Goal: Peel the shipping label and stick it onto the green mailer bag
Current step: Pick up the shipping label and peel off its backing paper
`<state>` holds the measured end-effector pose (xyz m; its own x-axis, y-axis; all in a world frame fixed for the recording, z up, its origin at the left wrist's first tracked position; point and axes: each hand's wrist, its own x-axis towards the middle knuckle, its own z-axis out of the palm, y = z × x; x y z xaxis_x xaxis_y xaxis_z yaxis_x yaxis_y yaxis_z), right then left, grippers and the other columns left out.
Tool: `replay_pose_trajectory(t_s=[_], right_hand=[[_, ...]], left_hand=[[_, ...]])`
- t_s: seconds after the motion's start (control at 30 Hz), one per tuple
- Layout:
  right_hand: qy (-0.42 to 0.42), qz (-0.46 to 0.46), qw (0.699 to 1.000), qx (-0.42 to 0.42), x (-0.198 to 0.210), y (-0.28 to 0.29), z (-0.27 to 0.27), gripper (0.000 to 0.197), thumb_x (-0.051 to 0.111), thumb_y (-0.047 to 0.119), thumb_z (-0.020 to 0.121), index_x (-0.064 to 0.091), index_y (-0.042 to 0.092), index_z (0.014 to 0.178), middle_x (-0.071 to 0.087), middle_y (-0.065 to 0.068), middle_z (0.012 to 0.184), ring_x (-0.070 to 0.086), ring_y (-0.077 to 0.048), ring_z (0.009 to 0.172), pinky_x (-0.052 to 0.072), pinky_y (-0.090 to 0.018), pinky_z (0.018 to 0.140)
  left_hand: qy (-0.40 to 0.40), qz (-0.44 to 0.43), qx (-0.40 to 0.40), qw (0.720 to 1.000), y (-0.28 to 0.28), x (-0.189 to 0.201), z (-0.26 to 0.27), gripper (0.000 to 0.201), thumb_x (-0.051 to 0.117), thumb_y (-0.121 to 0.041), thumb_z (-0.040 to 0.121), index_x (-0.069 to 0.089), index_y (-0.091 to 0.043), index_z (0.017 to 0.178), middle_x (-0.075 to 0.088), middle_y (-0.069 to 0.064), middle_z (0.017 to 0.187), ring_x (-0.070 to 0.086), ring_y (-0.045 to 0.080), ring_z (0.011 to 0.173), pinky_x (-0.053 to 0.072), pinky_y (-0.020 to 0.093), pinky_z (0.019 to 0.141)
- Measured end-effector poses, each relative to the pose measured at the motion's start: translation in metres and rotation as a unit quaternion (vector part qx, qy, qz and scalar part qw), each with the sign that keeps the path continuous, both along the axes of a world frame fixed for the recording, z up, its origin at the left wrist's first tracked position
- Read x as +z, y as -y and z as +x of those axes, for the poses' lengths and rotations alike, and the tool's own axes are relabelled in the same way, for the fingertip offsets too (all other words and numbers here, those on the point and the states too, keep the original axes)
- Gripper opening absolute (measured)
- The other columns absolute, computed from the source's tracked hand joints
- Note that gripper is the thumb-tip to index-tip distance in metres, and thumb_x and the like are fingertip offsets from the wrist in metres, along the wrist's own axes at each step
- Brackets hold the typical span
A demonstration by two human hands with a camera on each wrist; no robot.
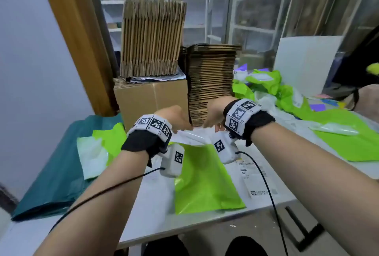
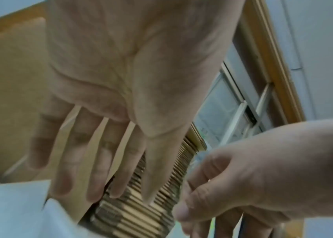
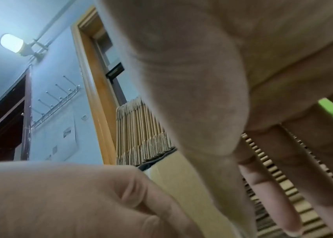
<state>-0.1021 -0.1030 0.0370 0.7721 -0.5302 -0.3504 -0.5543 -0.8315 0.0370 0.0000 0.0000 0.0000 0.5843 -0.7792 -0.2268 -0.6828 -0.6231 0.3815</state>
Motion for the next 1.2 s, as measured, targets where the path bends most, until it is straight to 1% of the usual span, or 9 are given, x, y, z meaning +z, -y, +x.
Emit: replay_pose_trajectory(t_s=[0.13, 0.27, 0.4, 0.5, 0.63, 0.73, 0.8, 1.0, 1.2], right_hand=[[-0.004, 0.006, 0.999, -0.034, -0.014, -0.023, -0.037, 0.029, 0.061, 0.038, 0.091, 0.064, 0.011, 0.08, 0.071, -0.002, 0.094, 0.057, -0.014, 0.059, 0.045, -0.021, 0.053], [-0.015, -0.004, 0.997, -0.074, -0.025, -0.035, -0.068, 0.039, 0.064, 0.046, 0.086, 0.069, 0.011, 0.101, 0.071, -0.002, 0.095, 0.061, -0.02, 0.078, 0.044, -0.023, 0.053], [-0.045, -0.045, 0.994, -0.088, -0.035, -0.038, -0.082, 0.059, 0.06, 0.05, 0.088, 0.058, 0.004, 0.125, 0.067, -0.009, 0.121, 0.059, -0.024, 0.089, 0.042, -0.025, 0.056], [-0.069, -0.059, 0.992, -0.082, -0.051, -0.026, -0.086, 0.06, 0.057, 0.05, 0.09, 0.057, 0.002, 0.127, 0.063, -0.013, 0.118, 0.059, -0.027, 0.103, 0.045, -0.031, 0.079], [-0.075, -0.068, 0.992, -0.076, -0.079, 0.005, -0.083, 0.04, 0.068, 0.036, 0.085, 0.066, 0.011, 0.115, 0.053, -0.012, 0.098, 0.051, -0.023, 0.091, 0.044, -0.035, 0.084], [-0.084, -0.069, 0.989, -0.095, -0.099, 0.032, -0.065, 0.039, 0.072, 0.048, 0.075, 0.051, 0.016, 0.067, 0.041, -0.011, 0.081, 0.042, -0.027, 0.085, 0.047, -0.041, 0.09], [-0.071, -0.08, 0.992, -0.067, -0.117, 0.051, -0.055, 0.052, 0.072, 0.047, 0.074, 0.03, 0.022, 0.056, 0.028, 0.001, 0.068, 0.043, -0.024, 0.078, 0.048, -0.038, 0.085], [-0.074, -0.062, 0.993, -0.067, -0.1, 0.04, -0.063, 0.039, 0.062, 0.033, 0.089, 0.042, 0.017, 0.06, 0.036, -0.003, 0.063, 0.04, -0.025, 0.086, 0.039, -0.034, 0.078], [-0.066, -0.06, 0.994, -0.064, -0.128, 0.055, -0.061, 0.065, 0.057, 0.074, 0.072, 0.038, 0.015, 0.052, 0.04, 0.001, 0.044, 0.046, -0.022, 0.063, 0.04, -0.021, 0.061]], left_hand=[[0.011, -0.015, 0.008, 1.0, -0.031, -0.023, -0.018, 0.032, 0.068, -0.037, 0.081, 0.074, -0.014, 0.103, 0.066, 0.013, 0.08, 0.057, 0.017, 0.058, 0.038, 0.021, 0.051], [0.005, -0.04, 0.004, 0.999, -0.053, -0.029, -0.038, 0.032, 0.069, -0.033, 0.082, 0.074, -0.015, 0.107, 0.07, 0.008, 0.09, 0.057, 0.02, 0.065, 0.04, 0.023, 0.058], [-0.004, -0.04, -0.012, 0.999, -0.056, -0.031, -0.053, 0.03, 0.069, -0.029, 0.084, 0.075, -0.014, 0.109, 0.073, 0.015, 0.11, 0.067, 0.03, 0.102, 0.043, 0.026, 0.068], [-0.013, -0.026, 0.002, 1.0, -0.042, -0.038, -0.054, 0.029, 0.069, -0.028, 0.082, 0.076, -0.012, 0.104, 0.076, 0.01, 0.106, 0.068, 0.025, 0.088, 0.052, 0.029, 0.075], [-0.023, -0.019, 0.014, 0.999, -0.017, -0.05, -0.05, 0.03, 0.069, -0.028, 0.081, 0.075, -0.008, 0.102, 0.077, 0.009, 0.102, 0.063, 0.022, 0.079, 0.055, 0.032, 0.079], [-0.024, -0.012, 0.026, 0.999, -0.004, -0.051, -0.048, 0.035, 0.07, -0.031, 0.081, 0.072, -0.006, 0.105, 0.076, 0.011, 0.101, 0.065, 0.025, 0.079, 0.054, 0.034, 0.078], [-0.038, -0.014, 0.034, 0.999, 0.002, -0.052, -0.047, 0.034, 0.069, -0.03, 0.082, 0.072, -0.003, 0.105, 0.075, 0.011, 0.093, 0.064, 0.024, 0.07, 0.054, 0.033, 0.074], [-0.06, -0.015, 0.048, 0.997, 0.001, -0.053, -0.041, 0.03, 0.064, -0.022, 0.086, 0.072, 0.002, 0.103, 0.066, 0.004, 0.069, 0.053, 0.016, 0.05, 0.044, 0.023, 0.052], [-0.071, -0.037, 0.039, 0.996, -0.008, -0.056, -0.041, 0.027, 0.06, -0.019, 0.087, 0.073, 0.0, 0.102, 0.067, 0.006, 0.074, 0.055, 0.017, 0.054, 0.042, 0.02, 0.048]])
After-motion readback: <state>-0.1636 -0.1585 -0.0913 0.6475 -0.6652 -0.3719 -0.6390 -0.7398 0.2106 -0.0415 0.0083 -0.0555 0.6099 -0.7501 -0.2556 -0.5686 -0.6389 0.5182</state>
